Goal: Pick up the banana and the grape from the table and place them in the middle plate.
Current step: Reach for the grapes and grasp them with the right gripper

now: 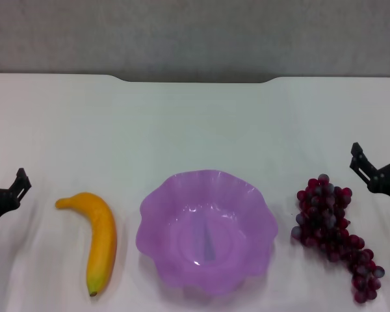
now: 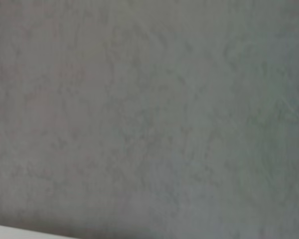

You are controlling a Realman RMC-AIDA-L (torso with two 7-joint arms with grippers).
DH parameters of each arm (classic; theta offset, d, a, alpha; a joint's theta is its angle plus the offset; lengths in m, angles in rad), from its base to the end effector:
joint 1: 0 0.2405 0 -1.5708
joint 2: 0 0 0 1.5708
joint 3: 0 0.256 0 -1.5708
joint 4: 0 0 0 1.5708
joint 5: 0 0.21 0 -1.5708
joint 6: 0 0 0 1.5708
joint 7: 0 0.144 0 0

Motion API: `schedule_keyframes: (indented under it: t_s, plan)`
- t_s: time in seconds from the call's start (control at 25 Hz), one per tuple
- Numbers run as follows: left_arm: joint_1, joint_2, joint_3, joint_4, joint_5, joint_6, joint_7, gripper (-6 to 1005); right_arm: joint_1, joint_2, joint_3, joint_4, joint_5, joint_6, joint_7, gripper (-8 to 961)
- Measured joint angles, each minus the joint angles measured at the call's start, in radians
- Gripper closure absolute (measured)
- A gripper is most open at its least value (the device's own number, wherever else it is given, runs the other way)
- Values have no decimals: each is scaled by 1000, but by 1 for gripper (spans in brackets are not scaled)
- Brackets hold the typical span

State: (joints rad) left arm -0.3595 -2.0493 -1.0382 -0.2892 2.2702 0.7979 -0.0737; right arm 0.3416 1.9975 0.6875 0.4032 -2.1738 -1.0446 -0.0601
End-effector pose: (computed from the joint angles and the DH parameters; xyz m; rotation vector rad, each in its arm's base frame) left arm -0.3801 0.3257 -0.0140 -1.4786 -0.8576 -0.4551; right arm 0.3271 0.3188 -0.0258 -1.6917 0.4975 0.5835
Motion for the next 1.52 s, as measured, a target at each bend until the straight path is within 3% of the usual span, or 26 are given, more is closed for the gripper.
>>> schedule_keyframes:
  t_s: [0.08, 0.12, 0.24, 0.4, 0.48, 0.6, 0.68, 0.76, 0.8, 1.08, 1.24, 1.52]
  plan:
    - [1, 1, 0, 4, -6, -3, 0, 109, -15, -36, 40, 113, -2, 111, -25, 64]
    - [1, 1, 0, 4, -9, -5, 0, 109, -15, -36, 40, 113, -2, 111, -25, 64]
    - [2, 2, 0, 4, -9, -9, 0, 109, -32, -72, 107, 251, -3, 304, -94, 65]
    - [2, 3, 0, 5, -9, -12, 0, 109, -91, -89, 287, 492, -5, 664, -268, 65]
    - [2, 3, 0, 6, -10, -13, 1, 109, -127, -70, 415, 603, -5, 874, -386, 65]
    - [0, 3, 0, 6, -10, -13, 4, 109, -165, -12, 603, 742, -6, 1158, -536, 65]
    - [-1, 3, 0, 5, -10, -13, 5, 109, -179, 5, 683, 825, -3, 1321, -569, 66]
    - [-2, 3, 0, 5, -10, -14, 4, 109, -176, 3, 776, 916, -2, 1532, -514, 66]
    - [-2, 3, 0, 4, -11, -15, 3, 109, -176, 3, 776, 916, -2, 1532, -514, 66]
    - [-8, 3, 0, 4, -11, -16, 4, 109, -77, 1, 1076, 980, -68, 2004, -358, 67]
    - [-8, 2, 0, 3, -11, -16, 6, 108, -30, -1, 1146, 978, -187, 2126, -279, 67]
    - [-16, 2, 0, 3, -11, -16, 1, 108, 46, -2, 1131, 897, -251, 2181, -259, 68]
